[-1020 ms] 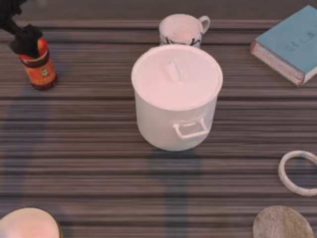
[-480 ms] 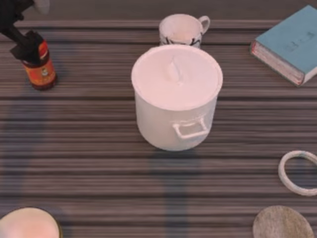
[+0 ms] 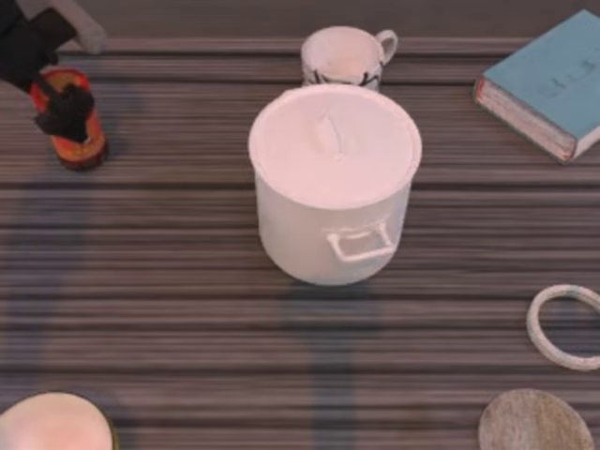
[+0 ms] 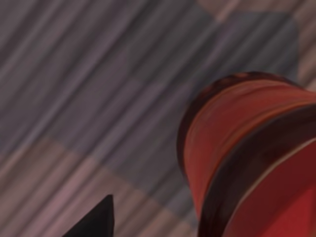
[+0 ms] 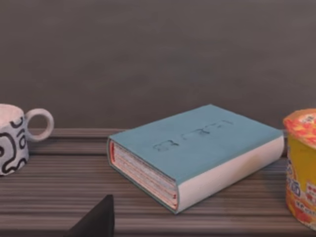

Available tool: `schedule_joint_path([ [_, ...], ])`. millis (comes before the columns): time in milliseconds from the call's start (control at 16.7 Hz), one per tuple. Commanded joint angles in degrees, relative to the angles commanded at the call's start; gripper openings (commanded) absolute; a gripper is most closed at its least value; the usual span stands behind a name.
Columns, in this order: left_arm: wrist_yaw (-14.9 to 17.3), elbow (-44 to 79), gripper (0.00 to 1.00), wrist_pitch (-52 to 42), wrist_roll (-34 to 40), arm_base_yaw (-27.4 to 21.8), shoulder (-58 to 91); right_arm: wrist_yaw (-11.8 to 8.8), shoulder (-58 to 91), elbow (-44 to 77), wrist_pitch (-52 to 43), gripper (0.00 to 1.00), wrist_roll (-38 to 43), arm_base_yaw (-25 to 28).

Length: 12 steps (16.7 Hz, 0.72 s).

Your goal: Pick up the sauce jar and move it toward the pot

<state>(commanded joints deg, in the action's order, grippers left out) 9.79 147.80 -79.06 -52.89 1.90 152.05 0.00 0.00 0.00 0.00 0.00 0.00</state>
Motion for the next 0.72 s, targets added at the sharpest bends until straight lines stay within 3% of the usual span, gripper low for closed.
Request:
schedule_joint_path([
  [420, 0.0, -3.7, 1.0, 3.2, 0.1, -0.1, -0.9, 0.0, 0.0, 0.0, 0.0, 1.0, 0.0, 0.0],
  [720, 0.0, -3.7, 0.62, 3.2, 0.1, -0.1, -0.9, 0.0, 0.0, 0.0, 0.0, 1.0, 0.0, 0.0],
])
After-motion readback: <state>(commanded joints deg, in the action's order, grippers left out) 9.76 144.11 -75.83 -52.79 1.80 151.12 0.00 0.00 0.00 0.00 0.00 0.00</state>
